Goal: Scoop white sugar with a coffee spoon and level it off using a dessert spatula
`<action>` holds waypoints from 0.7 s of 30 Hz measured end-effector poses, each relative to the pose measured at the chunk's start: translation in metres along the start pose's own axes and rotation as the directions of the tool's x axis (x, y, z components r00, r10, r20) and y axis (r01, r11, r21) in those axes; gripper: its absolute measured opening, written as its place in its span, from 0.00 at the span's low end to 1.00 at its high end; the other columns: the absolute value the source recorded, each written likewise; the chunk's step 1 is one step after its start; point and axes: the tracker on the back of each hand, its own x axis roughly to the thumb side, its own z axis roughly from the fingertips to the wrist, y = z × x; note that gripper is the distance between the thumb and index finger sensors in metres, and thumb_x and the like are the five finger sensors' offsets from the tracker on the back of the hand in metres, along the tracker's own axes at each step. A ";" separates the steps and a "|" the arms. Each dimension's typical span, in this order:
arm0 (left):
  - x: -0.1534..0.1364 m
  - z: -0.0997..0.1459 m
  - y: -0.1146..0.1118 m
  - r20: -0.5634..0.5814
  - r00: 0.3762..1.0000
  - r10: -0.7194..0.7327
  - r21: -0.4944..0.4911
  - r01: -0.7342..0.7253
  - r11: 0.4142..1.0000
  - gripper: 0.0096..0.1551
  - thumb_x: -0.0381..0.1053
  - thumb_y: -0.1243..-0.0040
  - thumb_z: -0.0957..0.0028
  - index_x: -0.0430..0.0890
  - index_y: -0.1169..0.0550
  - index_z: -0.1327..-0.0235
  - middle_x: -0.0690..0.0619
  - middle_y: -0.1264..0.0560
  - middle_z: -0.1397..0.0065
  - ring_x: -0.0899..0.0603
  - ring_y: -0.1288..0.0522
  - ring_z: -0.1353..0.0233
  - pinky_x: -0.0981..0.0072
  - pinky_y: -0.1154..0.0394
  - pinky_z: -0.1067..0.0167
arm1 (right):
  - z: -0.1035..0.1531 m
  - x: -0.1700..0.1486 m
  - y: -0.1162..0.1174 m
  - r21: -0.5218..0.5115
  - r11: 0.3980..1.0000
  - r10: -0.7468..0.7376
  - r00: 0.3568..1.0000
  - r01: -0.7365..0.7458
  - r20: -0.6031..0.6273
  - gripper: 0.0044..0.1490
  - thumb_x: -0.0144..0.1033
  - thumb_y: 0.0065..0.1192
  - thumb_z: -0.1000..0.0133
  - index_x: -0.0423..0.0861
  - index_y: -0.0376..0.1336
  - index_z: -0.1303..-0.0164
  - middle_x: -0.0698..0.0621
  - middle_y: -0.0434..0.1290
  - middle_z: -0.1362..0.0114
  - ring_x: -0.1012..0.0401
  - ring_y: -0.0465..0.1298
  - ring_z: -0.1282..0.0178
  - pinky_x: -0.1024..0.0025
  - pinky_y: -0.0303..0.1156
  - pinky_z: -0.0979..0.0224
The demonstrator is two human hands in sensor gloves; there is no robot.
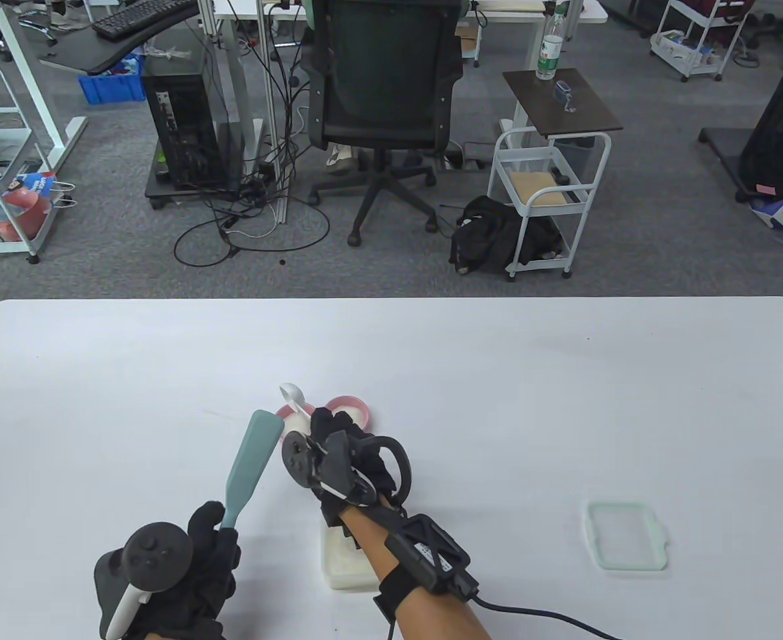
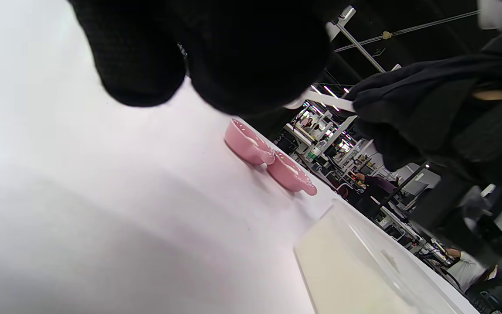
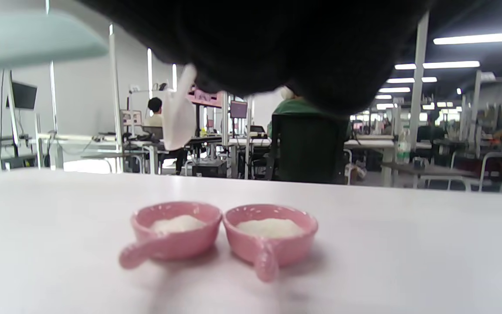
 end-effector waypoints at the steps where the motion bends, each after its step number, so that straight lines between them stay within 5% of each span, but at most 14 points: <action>1: 0.000 0.000 0.001 -0.005 1.000 0.013 -0.001 -0.013 1.000 0.38 0.50 0.57 0.33 0.25 0.41 0.19 0.47 0.16 0.52 0.55 0.13 0.66 0.48 0.16 0.45 | 0.001 -0.003 -0.004 0.000 0.999 -0.039 0.999 0.039 -0.011 0.28 0.33 0.53 0.33 0.35 0.63 0.25 0.36 0.76 0.43 0.66 0.77 0.62 0.57 0.83 0.46; 5: -0.001 0.001 0.002 -0.009 0.999 0.032 0.007 -0.032 0.999 0.39 0.52 0.57 0.32 0.26 0.39 0.20 0.49 0.16 0.54 0.55 0.14 0.68 0.49 0.15 0.47 | 0.009 -0.035 -0.018 0.041 0.948 -0.309 0.943 0.316 -0.123 0.27 0.34 0.51 0.32 0.33 0.65 0.29 0.37 0.77 0.46 0.67 0.77 0.65 0.60 0.84 0.49; 14: -0.003 0.000 -0.004 -0.036 0.999 0.002 -0.028 -0.003 1.000 0.35 0.52 0.55 0.32 0.30 0.35 0.20 0.49 0.15 0.54 0.55 0.14 0.70 0.51 0.14 0.51 | 0.060 -0.123 -0.007 0.151 0.637 -0.694 0.648 0.756 -0.314 0.26 0.36 0.43 0.31 0.33 0.65 0.34 0.37 0.76 0.47 0.66 0.77 0.65 0.58 0.83 0.49; 19: -0.014 -0.006 -0.008 -0.164 0.985 0.048 -0.100 -0.065 0.993 0.33 0.51 0.53 0.32 0.32 0.33 0.20 0.45 0.15 0.49 0.54 0.12 0.66 0.50 0.14 0.52 | 0.105 -0.175 0.003 0.164 0.472 -0.774 0.496 0.866 -0.393 0.24 0.34 0.42 0.30 0.34 0.63 0.33 0.19 0.58 0.30 0.45 0.71 0.42 0.32 0.68 0.35; 21: -0.020 -0.008 -0.011 -0.203 0.978 0.058 -0.147 -0.088 0.985 0.32 0.51 0.53 0.32 0.34 0.32 0.21 0.41 0.17 0.45 0.53 0.12 0.63 0.48 0.15 0.51 | 0.120 -0.191 0.006 0.156 0.462 -0.768 0.482 0.873 -0.422 0.24 0.35 0.43 0.30 0.35 0.64 0.33 0.15 0.53 0.29 0.40 0.66 0.38 0.27 0.63 0.34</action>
